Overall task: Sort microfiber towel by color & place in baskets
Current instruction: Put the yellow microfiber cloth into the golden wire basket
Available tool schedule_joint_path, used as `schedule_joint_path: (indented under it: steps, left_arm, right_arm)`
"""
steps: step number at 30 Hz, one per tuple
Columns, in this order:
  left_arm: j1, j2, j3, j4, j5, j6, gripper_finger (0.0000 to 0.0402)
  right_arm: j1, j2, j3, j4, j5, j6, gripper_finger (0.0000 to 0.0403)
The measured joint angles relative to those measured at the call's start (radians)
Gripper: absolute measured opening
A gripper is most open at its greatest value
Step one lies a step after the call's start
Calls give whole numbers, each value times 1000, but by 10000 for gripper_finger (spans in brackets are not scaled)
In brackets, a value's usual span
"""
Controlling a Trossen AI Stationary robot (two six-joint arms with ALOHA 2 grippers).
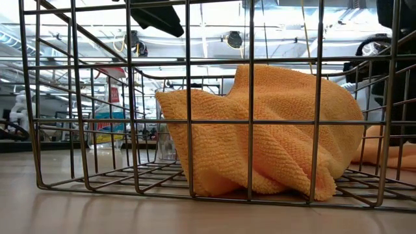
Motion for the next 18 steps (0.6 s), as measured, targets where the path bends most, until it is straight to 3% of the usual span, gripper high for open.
schedule_joint_path:
  steps: [9,18]
  left_arm:
    - [0,0,0,3,-6,0,127]
    - [0,0,0,3,-6,-1,127]
  right_arm:
    - [-12,0,-66,128,12,10,307]
    - [-18,-5,-147,269,-39,9,215]
